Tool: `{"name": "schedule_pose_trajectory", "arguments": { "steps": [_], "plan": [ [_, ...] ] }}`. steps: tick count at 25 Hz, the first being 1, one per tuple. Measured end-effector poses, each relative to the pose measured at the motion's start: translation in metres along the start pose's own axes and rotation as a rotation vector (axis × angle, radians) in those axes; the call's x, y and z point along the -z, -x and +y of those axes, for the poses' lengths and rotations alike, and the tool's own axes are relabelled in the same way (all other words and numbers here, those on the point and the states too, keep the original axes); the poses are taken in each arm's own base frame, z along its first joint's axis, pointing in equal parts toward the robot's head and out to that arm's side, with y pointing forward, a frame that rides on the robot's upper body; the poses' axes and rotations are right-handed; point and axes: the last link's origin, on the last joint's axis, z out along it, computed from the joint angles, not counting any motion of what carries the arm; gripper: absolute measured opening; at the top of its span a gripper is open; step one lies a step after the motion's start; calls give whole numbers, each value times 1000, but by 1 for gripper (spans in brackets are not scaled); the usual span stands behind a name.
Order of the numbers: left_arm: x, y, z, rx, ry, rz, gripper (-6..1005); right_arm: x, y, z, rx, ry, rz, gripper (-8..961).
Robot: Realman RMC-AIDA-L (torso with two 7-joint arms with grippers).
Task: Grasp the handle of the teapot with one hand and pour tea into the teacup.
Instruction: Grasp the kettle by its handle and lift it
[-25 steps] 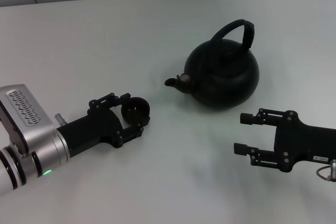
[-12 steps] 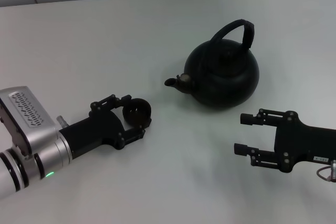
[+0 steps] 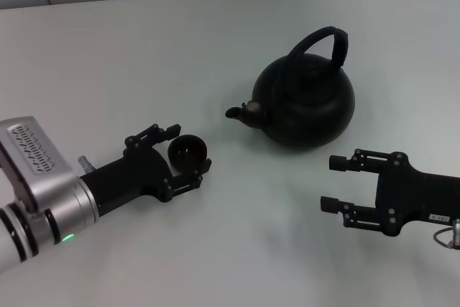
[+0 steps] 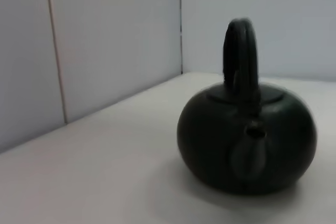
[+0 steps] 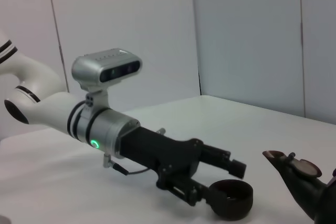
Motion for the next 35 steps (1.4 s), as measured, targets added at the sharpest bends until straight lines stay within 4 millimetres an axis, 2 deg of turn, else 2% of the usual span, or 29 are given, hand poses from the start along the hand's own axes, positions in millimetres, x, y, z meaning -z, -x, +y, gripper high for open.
{"name": "schedule_pose_trajectory", "arguments": {
  "steps": [4,5,6,9,10,11,13,16,24,27,28,35],
  "plan": [
    [16,-8,-3,-5,10,90,808,0,0,0,-1,0,0,667],
    [33,-13,-6,-12,14,156,808,0,0,-1,0,0,1,667],
    [33,-13,-6,-12,14,156,808,0,1,-1,0,-1,2,667],
    [67,-17,-12,-6,9,225,808,0,2,-2,4,0,3,666],
    [90,-17,-12,6,18,248,808,0,2,-3,6,-1,4,666],
    [90,-17,-12,6,18,248,808,0,2,-3,6,-1,4,666],
    [114,-14,-7,25,24,256,808,-1,2,-4,8,-4,5,666],
    [134,-8,-3,39,3,244,808,-2,2,-4,7,-6,1,666],
    [140,-6,-4,37,16,215,808,-5,5,-6,13,-11,-15,666],
    [141,7,-4,17,15,116,808,-7,5,-5,8,-8,-21,667],
    [143,17,-5,8,-3,54,808,-7,5,-5,6,-8,-23,667],
    [144,21,-4,-11,1,29,807,-8,5,-5,3,-8,-25,666]
  ]
}}
